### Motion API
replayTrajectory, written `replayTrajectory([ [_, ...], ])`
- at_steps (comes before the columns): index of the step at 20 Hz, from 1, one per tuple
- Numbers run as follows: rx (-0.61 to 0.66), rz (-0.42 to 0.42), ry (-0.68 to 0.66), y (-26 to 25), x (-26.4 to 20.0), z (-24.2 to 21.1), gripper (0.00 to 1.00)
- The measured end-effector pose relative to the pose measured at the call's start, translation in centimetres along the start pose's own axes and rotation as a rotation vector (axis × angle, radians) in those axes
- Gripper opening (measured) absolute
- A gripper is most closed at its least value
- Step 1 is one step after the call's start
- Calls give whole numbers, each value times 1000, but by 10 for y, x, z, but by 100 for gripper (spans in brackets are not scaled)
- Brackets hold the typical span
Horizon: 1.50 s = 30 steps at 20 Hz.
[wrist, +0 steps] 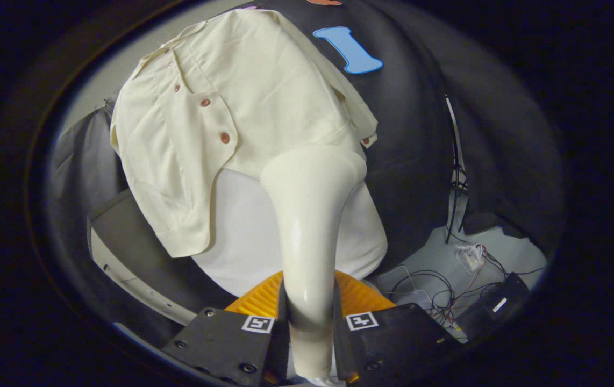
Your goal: Iron the clothes twice with a garment steamer, once on the left side and once on the right side.
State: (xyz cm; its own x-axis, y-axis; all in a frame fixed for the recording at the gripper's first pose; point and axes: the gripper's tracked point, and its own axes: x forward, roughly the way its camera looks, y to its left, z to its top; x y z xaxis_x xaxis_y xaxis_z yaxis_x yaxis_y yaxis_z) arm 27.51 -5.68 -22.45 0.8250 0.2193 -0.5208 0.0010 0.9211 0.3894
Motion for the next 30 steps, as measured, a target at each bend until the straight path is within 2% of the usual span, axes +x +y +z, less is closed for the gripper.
replayTrajectory([
  [3,-13,5,-52,20,-20,8,34],
  [9,-42,3,-75,72,-60,2,34],
  [15,-110,49,-128,152,-112,-2,34],
  [20,-158,53,-191,212,-147,-7,34],
  [27,-104,78,-425,302,-221,13,34],
  [30,-149,43,-479,322,-245,4,34],
])
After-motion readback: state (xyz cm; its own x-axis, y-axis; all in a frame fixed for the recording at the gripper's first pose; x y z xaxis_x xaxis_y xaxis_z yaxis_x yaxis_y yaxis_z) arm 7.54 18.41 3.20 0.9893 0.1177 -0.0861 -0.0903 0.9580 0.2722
